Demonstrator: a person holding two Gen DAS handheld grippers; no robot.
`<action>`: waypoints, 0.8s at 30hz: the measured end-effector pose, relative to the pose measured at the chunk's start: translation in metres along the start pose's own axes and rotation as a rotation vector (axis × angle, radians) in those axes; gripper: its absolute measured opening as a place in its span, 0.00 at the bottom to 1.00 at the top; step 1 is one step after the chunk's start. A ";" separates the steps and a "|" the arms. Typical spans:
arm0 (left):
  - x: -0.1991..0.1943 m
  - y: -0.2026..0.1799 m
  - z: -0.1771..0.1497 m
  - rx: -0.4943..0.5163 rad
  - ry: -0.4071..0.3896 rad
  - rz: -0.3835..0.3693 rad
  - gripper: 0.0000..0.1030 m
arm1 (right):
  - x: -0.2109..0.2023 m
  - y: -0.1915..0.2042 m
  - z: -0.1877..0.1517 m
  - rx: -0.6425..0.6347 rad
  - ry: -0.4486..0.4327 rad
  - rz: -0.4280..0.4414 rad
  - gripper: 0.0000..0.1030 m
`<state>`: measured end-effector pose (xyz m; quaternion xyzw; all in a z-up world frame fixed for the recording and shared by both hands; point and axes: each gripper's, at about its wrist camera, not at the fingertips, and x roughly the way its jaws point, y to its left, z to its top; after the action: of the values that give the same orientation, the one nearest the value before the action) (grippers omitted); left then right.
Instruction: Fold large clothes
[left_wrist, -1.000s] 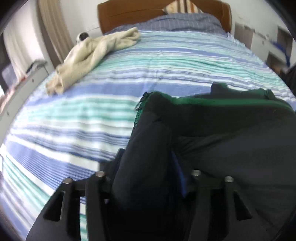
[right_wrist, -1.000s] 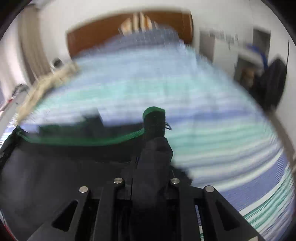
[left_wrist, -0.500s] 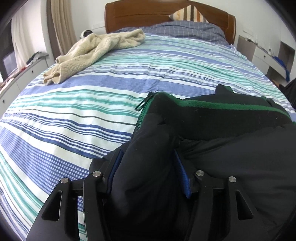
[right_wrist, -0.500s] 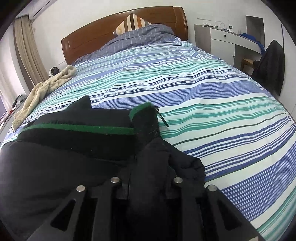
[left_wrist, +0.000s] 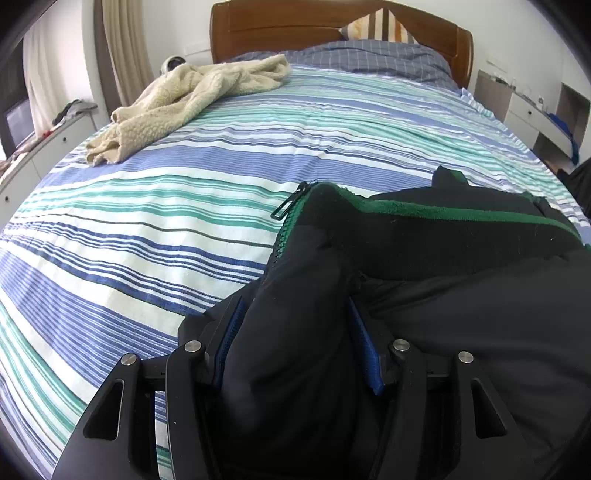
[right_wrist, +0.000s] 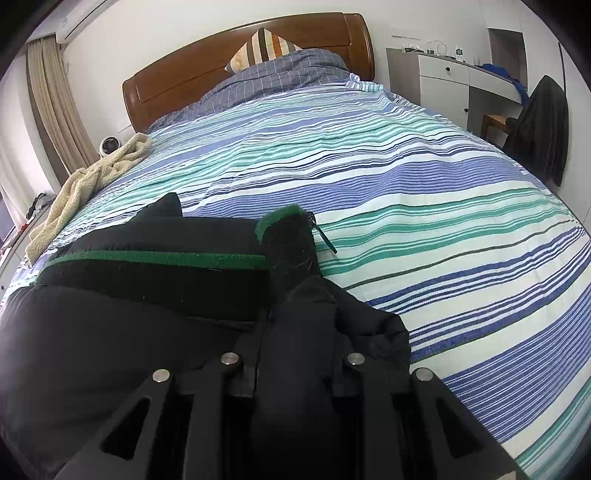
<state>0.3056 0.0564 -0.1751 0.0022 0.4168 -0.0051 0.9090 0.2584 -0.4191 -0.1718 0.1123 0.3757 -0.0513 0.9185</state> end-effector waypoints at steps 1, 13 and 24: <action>0.000 -0.001 0.000 0.002 -0.001 0.004 0.57 | 0.000 0.000 0.000 0.000 -0.001 0.001 0.21; -0.040 0.012 0.007 0.039 0.051 -0.016 0.73 | -0.011 -0.010 0.015 0.015 0.082 0.084 0.32; -0.132 -0.070 0.025 0.169 -0.033 -0.329 0.91 | -0.115 -0.016 0.014 -0.003 -0.068 0.230 0.55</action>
<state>0.2377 -0.0127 -0.0586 0.0103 0.3947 -0.1886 0.8992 0.1827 -0.4372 -0.0841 0.1515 0.3289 0.0514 0.9307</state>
